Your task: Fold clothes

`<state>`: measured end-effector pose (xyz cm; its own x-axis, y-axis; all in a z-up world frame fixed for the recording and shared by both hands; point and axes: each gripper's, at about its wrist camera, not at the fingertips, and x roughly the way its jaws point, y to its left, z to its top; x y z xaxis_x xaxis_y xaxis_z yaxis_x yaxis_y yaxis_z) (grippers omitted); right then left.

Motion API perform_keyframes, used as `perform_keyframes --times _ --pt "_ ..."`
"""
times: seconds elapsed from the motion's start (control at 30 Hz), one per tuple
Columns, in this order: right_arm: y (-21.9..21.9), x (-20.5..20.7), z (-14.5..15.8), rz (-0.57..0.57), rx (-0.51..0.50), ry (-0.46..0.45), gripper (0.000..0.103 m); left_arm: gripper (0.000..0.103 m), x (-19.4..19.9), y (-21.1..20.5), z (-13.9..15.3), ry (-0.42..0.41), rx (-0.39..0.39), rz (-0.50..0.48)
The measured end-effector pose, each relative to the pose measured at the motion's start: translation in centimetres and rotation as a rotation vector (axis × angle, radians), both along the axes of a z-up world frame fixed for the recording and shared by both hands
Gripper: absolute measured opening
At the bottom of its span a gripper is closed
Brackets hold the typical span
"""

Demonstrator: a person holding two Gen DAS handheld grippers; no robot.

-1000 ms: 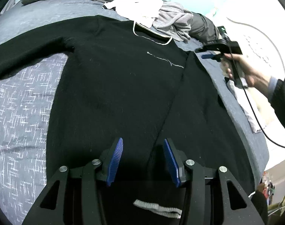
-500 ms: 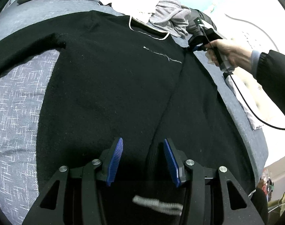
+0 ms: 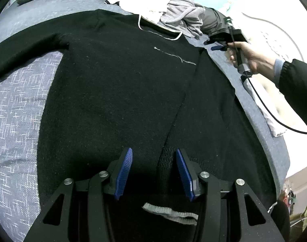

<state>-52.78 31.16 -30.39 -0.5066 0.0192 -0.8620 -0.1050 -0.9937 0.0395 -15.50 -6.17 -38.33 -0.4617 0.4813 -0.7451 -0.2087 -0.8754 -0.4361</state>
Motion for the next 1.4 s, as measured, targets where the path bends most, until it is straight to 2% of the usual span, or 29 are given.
perform_keyframes --times 0.1,0.13,0.17,0.2,0.3,0.43,0.5,0.63,0.8,0.97,1.17,1.23,1.3,1.4 --pt "0.0 1.6 1.4 0.027 -0.039 0.077 0.036 0.049 0.0 -0.1 0.0 -0.003 0.009 0.003" --pt "-0.1 2.3 1.6 0.042 -0.052 0.09 0.033 0.049 0.0 -0.1 0.0 -0.004 0.01 0.003" --pt "-0.2 3.0 1.6 0.059 -0.067 0.101 0.017 0.049 0.0 -0.1 0.0 -0.004 0.01 0.003" --pt "-0.3 3.6 1.3 0.081 -0.069 0.098 0.012 0.049 -0.1 -0.1 0.0 -0.004 0.01 0.003" --pt "-0.9 4.5 -0.4 0.121 -0.061 0.042 0.009 0.049 -0.1 0.0 0.0 -0.004 0.009 0.003" --pt "0.0 3.3 -2.2 0.078 -0.065 0.014 0.009 0.049 -0.2 0.0 0.0 -0.006 0.011 0.003" --pt "0.5 3.0 -2.0 0.046 -0.041 0.026 0.009 0.049 -0.2 -0.1 0.1 -0.008 0.015 0.004" --pt "1.4 4.7 0.2 0.042 -0.088 0.108 0.009 0.049 -0.2 -0.3 0.1 -0.013 0.026 0.009" --pt "1.6 10.2 1.8 0.07 -0.173 0.136 0.009 0.049 0.3 -1.1 0.7 -0.012 0.053 0.034" --pt "1.1 18.8 1.6 0.071 -0.298 0.157 0.009 0.049 1.2 -2.7 1.9 0.016 0.05 0.084" --pt "-1.3 27.8 1.2 0.142 -0.343 0.187 0.01 0.05 2.9 -5.3 2.5 0.028 0.039 0.16" --pt "-2.2 30.5 0.7 0.136 -0.384 0.179 0.01 0.053 3.8 -6.7 2.8 0.034 0.026 0.19" --pt "-3.2 32.9 0.2 0.135 -0.432 0.176 0.01 0.061 4.8 -8.2 3.2 0.04 0.025 0.227" --pt "-4.5 35.2 -0.2 0.164 -0.456 0.18 0.01 0.061 6.0 -10.9 3.8 0.038 0.035 0.298"
